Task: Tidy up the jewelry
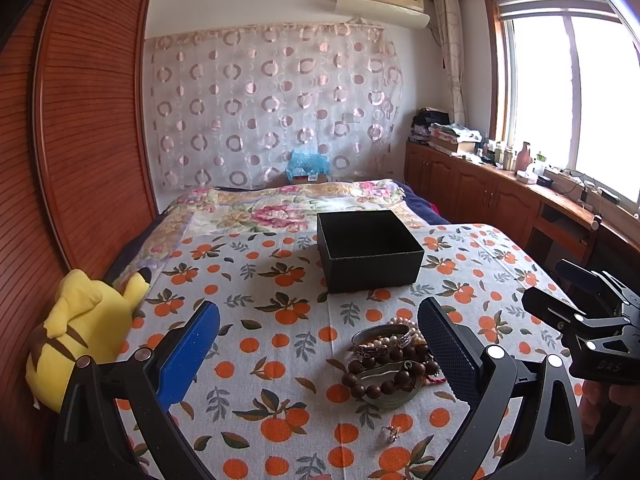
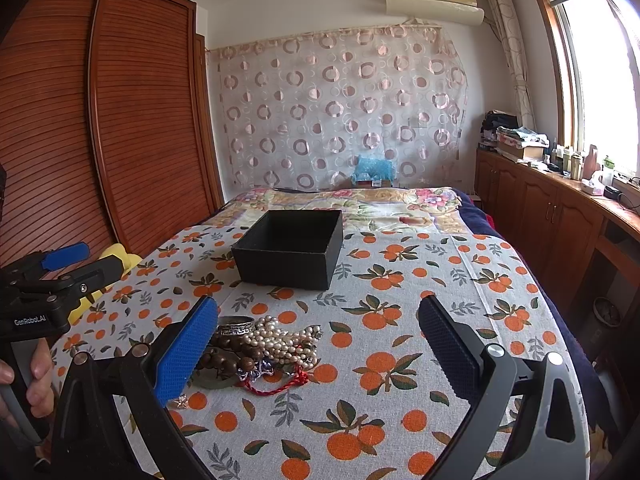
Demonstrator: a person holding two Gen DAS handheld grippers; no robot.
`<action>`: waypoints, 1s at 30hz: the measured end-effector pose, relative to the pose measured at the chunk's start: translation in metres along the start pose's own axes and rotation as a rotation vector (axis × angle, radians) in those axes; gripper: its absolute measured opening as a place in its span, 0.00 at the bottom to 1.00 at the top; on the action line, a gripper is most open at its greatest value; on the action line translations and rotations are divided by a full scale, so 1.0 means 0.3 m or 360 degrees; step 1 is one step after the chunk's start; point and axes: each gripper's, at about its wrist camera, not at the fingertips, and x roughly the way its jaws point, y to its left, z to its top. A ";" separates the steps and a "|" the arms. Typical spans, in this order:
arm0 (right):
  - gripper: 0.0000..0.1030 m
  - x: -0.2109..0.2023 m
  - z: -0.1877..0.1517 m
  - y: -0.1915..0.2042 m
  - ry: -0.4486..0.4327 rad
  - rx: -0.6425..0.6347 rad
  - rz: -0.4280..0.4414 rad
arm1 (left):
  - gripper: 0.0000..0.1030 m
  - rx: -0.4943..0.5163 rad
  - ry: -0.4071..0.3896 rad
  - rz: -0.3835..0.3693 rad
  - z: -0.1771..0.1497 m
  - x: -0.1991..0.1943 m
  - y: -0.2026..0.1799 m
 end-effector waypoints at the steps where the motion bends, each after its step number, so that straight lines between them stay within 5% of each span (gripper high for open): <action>1: 0.98 0.000 0.000 0.000 0.0000 -0.0001 -0.0001 | 0.93 -0.0001 0.0001 0.0000 0.000 0.000 0.000; 30: 0.98 0.010 -0.006 -0.012 0.0021 0.0003 0.0007 | 0.93 -0.0006 0.0031 -0.0004 -0.008 0.016 0.006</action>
